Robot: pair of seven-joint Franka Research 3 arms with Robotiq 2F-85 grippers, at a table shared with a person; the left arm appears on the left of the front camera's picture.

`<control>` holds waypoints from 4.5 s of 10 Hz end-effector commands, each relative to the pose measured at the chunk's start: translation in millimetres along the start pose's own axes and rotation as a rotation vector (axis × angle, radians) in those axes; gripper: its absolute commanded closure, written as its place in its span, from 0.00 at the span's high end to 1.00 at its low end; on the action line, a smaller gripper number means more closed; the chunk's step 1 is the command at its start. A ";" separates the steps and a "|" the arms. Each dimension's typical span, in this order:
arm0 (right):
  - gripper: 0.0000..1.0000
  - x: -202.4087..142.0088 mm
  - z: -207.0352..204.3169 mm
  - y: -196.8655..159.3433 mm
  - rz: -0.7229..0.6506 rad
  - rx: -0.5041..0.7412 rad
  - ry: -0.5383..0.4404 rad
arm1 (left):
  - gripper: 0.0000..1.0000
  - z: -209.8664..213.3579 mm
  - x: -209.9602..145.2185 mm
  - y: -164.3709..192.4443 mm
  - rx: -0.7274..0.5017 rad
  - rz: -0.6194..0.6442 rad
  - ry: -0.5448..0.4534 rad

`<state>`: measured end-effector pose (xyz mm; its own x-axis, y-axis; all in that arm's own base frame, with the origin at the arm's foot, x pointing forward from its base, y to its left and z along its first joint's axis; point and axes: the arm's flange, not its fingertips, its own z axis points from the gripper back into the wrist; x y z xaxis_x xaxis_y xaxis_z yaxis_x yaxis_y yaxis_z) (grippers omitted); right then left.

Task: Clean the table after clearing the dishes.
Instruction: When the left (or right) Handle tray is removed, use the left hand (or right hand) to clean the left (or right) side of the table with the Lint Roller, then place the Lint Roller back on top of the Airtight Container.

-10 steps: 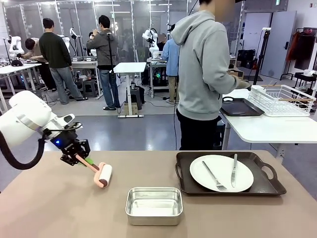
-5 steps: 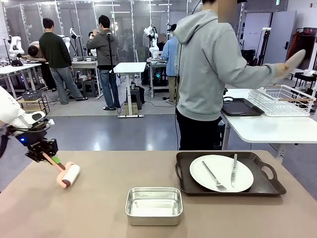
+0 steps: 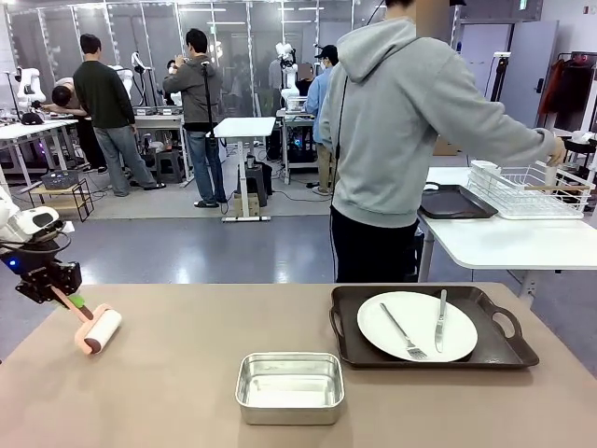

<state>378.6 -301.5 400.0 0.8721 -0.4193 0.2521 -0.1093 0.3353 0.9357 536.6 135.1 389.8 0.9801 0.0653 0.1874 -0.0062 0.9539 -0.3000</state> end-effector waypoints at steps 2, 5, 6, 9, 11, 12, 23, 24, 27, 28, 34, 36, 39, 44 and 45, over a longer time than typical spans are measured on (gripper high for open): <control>1.00 -1.6 0.4 2.6 0.003 0.007 0.001 | 0.22 -23.2 -25.5 29.4 0.229 0.027 0.017; 1.00 -1.6 0.4 2.6 0.003 0.007 0.001 | 0.22 4.3 -31.8 29.0 0.302 0.044 -0.001; 1.00 -1.6 0.4 2.6 0.003 0.007 0.001 | 0.22 15.1 -34.0 27.1 0.331 0.046 -0.008; 1.00 -1.6 0.4 2.6 0.003 0.007 0.001 | 0.22 58.8 -41.3 0.0 0.373 0.012 -0.062; 1.00 -1.6 0.4 2.6 0.003 0.007 0.001 | 0.22 93.1 -46.1 -15.9 0.433 0.006 -0.113; 1.00 -1.6 0.4 2.6 0.003 0.007 0.001 | 0.22 107.4 -47.8 -22.9 0.446 0.004 -0.141; 1.00 -1.6 0.4 2.6 0.003 0.007 0.001 | 0.22 111.2 -41.8 -23.8 0.394 -0.003 -0.136; 1.00 -1.6 0.4 2.6 0.003 0.007 0.001 | 0.22 108.9 -38.8 -80.7 0.297 -0.252 -0.151; 1.00 -1.6 0.4 2.6 0.003 0.007 0.001 | 0.22 115.2 -87.0 -242.7 0.234 -0.814 -0.147; 1.00 -1.6 0.4 2.6 0.003 0.007 0.001 | 0.22 113.5 -108.3 -281.5 0.213 -0.953 -0.112; 1.00 -1.6 0.4 2.6 0.003 0.007 0.001 | 0.22 54.6 -189.7 -437.4 0.111 -1.712 -0.038; 1.00 -1.6 0.4 2.6 0.003 0.007 0.001 | 0.22 29.1 -183.6 -468.3 0.080 -1.763 0.021; 1.00 -1.6 0.4 2.6 0.003 0.007 0.001 | 0.22 -5.8 -171.6 -492.9 0.079 -1.787 0.074; 1.00 -1.6 0.4 2.6 0.003 0.007 0.001 | 0.22 -34.0 -154.6 -502.4 0.044 -1.729 0.161; 1.00 -1.6 0.4 2.6 0.003 0.007 0.001 | 0.22 -38.9 -151.3 -502.4 0.044 -1.721 0.166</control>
<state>378.8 -301.2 400.0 0.8725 -0.4186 0.2521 -0.1095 0.3352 0.9357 397.2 -362.0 469.8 -0.1451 -0.9790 0.1431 0.9779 -0.1199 0.1714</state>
